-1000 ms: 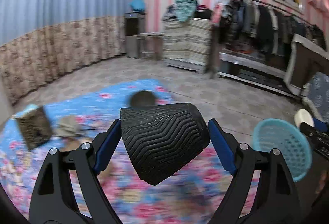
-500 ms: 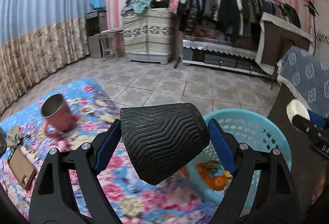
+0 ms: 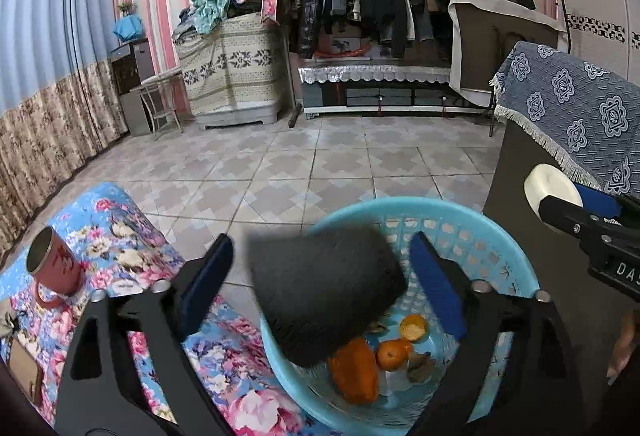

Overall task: Collect trash
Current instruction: 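Open both grippers to drop the cloth and soap into the wastebasket, then move both tools back over the bed toward the remaining items, then grasp the black-and-gold snack bag with the left gripper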

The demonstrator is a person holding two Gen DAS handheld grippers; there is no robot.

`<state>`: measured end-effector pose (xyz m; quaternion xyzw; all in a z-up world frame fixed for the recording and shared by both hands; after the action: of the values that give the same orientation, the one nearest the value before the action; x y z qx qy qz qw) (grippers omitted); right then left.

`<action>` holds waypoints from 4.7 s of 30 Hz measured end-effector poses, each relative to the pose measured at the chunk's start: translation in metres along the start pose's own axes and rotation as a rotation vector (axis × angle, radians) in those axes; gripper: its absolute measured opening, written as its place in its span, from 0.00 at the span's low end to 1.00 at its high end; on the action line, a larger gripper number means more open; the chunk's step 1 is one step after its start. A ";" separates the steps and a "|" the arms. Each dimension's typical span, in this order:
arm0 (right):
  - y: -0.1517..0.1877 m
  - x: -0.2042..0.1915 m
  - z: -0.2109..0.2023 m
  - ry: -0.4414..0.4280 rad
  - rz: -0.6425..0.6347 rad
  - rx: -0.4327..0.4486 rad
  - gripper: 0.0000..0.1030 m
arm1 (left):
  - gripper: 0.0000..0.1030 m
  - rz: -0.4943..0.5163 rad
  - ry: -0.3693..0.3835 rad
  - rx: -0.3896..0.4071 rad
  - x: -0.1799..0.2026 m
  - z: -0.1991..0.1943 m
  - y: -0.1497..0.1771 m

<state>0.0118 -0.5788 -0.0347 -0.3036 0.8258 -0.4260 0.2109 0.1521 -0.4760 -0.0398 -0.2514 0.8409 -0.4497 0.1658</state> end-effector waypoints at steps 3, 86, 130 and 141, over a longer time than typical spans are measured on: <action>0.001 0.003 0.002 0.005 0.006 -0.007 0.58 | 0.92 -0.009 0.005 0.012 -0.003 -0.006 -0.004; 0.067 -0.353 -0.080 -0.425 -0.357 0.013 0.95 | 0.95 -0.477 -0.697 0.033 -0.366 -0.302 0.172; 0.109 -0.427 0.011 -0.408 -0.471 -0.110 0.95 | 0.71 -0.608 -0.568 -0.179 -0.550 -0.197 0.233; 0.107 -0.421 0.012 -0.395 -0.439 -0.103 0.95 | 0.16 -0.520 -0.498 -0.145 -0.521 -0.199 0.218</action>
<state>0.2902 -0.2508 -0.0922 -0.5622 0.7039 -0.3516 0.2544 0.4186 0.0575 -0.0877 -0.5695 0.7125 -0.3411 0.2271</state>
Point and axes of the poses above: each gripper's, at about its wrist camera, not at the fingertips, and z roughly the way its jaws point, x to its right, y to its underside, the point moved 4 cm from there along z, roughly the way its jaws point, and after that the axes turned 4 degrees about y, right-handed, at the moved point
